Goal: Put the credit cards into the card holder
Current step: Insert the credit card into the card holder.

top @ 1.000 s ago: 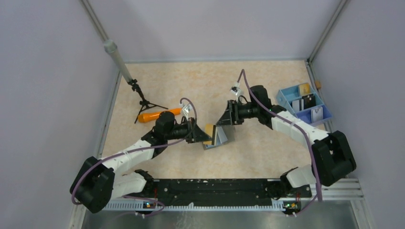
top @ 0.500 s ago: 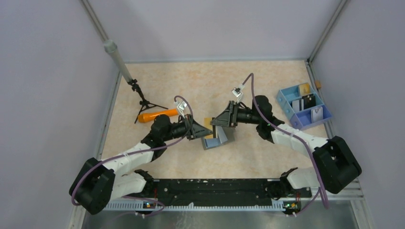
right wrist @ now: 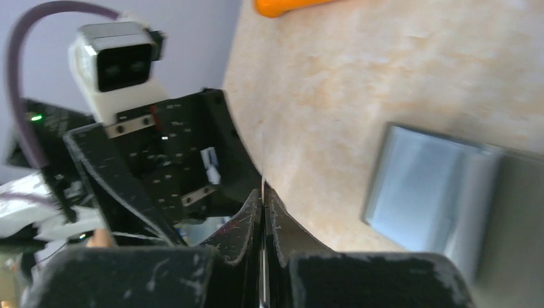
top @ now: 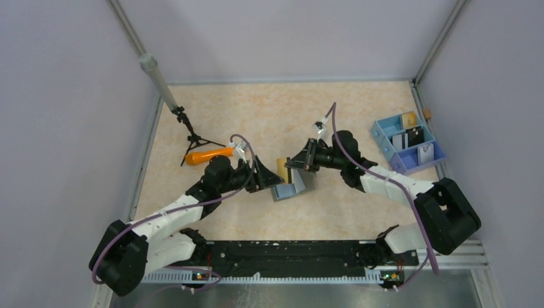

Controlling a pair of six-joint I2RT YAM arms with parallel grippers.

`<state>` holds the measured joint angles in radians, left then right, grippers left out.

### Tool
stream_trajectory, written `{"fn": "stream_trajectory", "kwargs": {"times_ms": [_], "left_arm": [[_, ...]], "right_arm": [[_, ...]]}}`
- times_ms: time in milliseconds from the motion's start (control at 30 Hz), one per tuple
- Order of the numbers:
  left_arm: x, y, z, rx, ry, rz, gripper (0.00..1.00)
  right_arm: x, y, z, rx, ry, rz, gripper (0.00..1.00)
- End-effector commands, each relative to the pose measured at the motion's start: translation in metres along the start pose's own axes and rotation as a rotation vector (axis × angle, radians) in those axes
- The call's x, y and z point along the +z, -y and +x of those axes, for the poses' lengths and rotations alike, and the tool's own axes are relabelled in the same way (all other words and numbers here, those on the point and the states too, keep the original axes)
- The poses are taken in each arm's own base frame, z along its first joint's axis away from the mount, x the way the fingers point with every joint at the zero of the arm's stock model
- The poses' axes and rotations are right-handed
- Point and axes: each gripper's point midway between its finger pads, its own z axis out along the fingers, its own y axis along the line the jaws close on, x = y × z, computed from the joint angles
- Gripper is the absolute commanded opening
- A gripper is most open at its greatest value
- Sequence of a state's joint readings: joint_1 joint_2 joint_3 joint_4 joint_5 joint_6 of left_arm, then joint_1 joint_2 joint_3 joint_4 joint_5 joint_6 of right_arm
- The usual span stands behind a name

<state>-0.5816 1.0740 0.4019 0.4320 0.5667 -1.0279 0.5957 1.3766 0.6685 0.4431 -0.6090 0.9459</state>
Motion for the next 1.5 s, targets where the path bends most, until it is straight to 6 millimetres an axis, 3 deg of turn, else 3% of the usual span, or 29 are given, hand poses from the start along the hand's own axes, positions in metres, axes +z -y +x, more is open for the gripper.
{"fn": "stream_trajectory", "kwargs": {"times_ms": [0,100,300,533,1167,1467], "left_arm": [[-0.012,-0.039,-0.007,0.053,0.058,-0.235,0.8],[-0.016,-0.054,-0.009,0.058,0.063,-0.327,0.77],[-0.003,-0.066,-0.009,0.03,0.02,-0.361,0.65],[0.009,-0.082,-0.01,0.02,0.001,-0.39,0.62],[0.027,-0.121,-0.006,0.054,-0.072,-0.487,0.58],[0.03,-0.138,-0.002,0.055,-0.091,-0.527,0.52]], "right_arm": [[-0.003,0.035,-0.014,-0.104,0.066,0.226,0.0],[-0.003,0.05,-0.013,-0.135,0.054,0.309,0.0],[0.0,0.07,-0.008,-0.174,0.024,0.412,0.0],[0.001,0.09,0.0,-0.182,-0.02,0.476,0.0],[0.007,0.115,0.007,-0.138,-0.019,0.524,0.0],[0.006,0.127,0.016,-0.098,-0.012,0.54,0.0]]}}
